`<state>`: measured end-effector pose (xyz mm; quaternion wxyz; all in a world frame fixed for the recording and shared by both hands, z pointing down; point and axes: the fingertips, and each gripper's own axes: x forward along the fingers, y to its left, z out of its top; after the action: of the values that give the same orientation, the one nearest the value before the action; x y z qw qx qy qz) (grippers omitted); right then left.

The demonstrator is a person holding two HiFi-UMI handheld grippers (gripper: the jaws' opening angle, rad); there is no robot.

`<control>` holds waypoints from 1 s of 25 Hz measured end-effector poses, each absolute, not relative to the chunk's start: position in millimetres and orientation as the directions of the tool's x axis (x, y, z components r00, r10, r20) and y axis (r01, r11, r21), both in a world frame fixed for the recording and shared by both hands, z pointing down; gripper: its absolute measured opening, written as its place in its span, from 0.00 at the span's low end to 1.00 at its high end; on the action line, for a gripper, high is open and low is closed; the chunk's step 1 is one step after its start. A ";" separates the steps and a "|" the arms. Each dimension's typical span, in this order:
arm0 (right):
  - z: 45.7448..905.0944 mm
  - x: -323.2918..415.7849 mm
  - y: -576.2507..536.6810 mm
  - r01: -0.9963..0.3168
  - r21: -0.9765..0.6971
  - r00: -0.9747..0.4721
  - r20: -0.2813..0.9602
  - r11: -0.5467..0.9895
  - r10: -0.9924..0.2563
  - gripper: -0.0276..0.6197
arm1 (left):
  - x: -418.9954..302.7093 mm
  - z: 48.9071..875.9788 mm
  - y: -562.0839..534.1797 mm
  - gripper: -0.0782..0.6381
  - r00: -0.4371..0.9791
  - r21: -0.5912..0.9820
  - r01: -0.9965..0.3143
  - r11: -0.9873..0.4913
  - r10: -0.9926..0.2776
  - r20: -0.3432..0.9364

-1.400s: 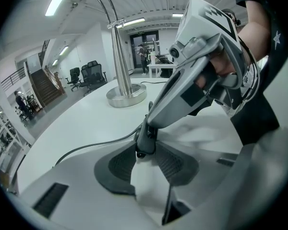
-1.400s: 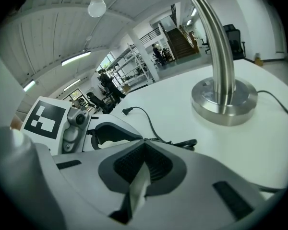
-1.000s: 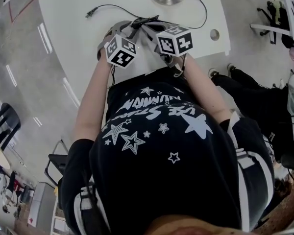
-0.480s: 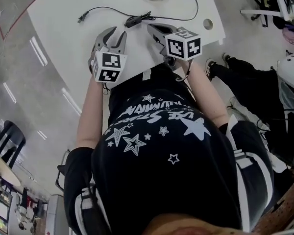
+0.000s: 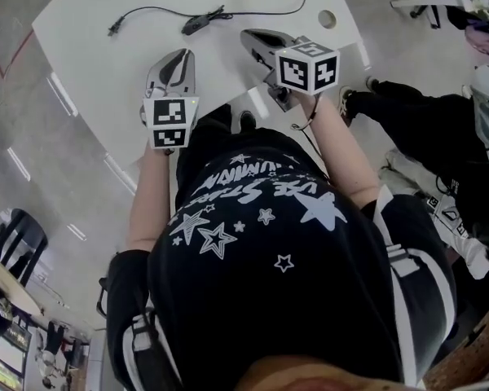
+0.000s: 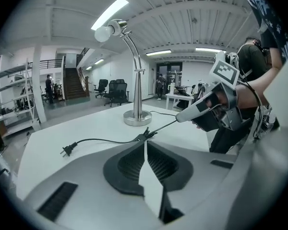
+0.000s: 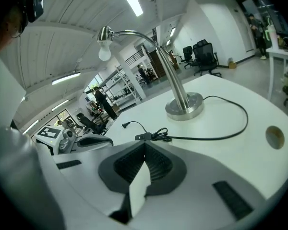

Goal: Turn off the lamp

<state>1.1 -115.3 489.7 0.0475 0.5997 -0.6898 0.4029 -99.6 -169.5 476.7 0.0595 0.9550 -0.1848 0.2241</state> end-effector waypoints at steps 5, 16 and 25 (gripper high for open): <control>479.9 10.4 -60.8 -0.860 -0.509 -0.281 0.515 -0.025 -0.810 0.05 | -86.9 460.9 -118.5 0.12 0.832 0.028 -0.395 -0.918 -0.345 0.434; 471.5 2.2 0.5 -0.878 -0.474 -0.327 0.498 0.063 -0.803 0.05 | -102.8 434.3 -64.9 0.12 0.809 0.016 -0.498 -0.867 -0.457 0.369; 452.7 -16.8 36.6 -0.885 -0.440 -0.364 0.454 0.151 -0.813 0.05 | -126.9 420.0 -23.0 0.12 0.790 0.003 -0.550 -0.835 -0.520 0.324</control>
<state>-16.8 36.6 452.7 0.0544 0.5612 -0.7567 0.3309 -126.9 -23.0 420.0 0.0485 0.9449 -0.2831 0.1568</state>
